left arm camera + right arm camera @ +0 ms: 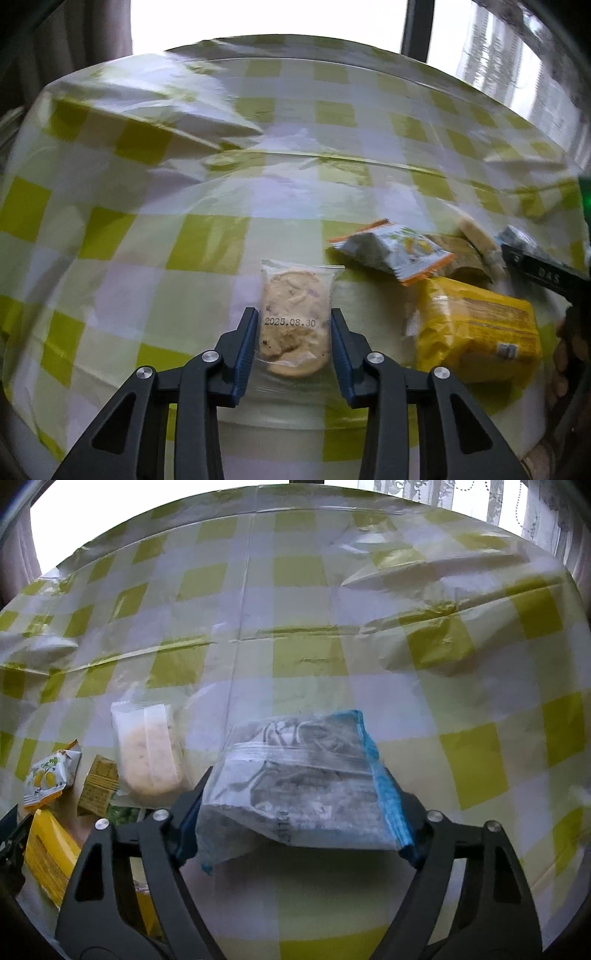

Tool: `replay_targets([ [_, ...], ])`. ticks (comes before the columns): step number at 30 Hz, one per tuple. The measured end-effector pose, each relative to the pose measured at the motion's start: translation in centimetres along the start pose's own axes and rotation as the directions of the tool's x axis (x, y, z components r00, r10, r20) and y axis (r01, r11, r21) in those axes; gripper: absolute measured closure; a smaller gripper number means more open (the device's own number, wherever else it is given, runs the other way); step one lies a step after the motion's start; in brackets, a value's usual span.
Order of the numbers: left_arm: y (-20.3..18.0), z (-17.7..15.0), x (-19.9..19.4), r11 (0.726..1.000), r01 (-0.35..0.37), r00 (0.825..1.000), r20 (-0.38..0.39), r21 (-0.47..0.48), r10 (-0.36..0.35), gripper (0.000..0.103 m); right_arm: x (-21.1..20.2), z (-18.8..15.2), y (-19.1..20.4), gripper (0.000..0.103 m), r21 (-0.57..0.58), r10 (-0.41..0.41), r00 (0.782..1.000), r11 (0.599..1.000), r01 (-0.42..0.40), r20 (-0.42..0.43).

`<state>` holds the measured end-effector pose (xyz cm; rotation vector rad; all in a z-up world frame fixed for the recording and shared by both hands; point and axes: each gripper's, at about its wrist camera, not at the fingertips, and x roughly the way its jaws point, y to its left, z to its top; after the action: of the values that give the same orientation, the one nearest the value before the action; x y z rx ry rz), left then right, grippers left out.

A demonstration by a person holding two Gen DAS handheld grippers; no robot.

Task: Organize snacks
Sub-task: 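Grasp the clear cookie bag with the left gripper while the right grasps the blue-edged clear bag, then carry the cookie bag and blue-edged bag to the white box while opening both grippers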

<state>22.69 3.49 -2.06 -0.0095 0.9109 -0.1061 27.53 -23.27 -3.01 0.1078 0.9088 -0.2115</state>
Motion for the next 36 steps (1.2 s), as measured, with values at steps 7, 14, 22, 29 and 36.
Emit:
replay_targets([
  [7,1.8,-0.2,-0.2,0.993,-0.075,0.997,-0.005,-0.087,0.074,0.064,-0.6,-0.7,-0.2,0.031,-0.003,0.003,1.000,1.000,-0.003,0.030],
  [14,2.8,-0.2,-0.7,0.985,-0.122,0.993,-0.009,-0.123,0.121,0.065,-1.2,-1.1,-0.6,0.043,0.002,0.004,0.999,1.000,-0.004,0.040],
  [22,2.5,-0.6,-2.1,0.983,-0.140,0.989,0.022,-0.118,0.144,0.065,-2.0,-1.9,-1.2,0.048,-0.009,0.010,0.999,1.000,-0.010,0.040],
  [29,2.0,-1.1,-3.8,0.983,-0.145,0.987,0.049,-0.114,0.151,0.065,-3.5,-3.3,-1.9,0.050,0.002,0.024,0.999,1.000,-0.024,0.027],
  [36,1.6,-1.9,-5.7,0.982,-0.146,0.985,0.078,-0.123,0.157,0.065,-6.4,-5.2,-2.7,0.051,0.007,0.030,0.999,1.000,-0.031,0.045],
])
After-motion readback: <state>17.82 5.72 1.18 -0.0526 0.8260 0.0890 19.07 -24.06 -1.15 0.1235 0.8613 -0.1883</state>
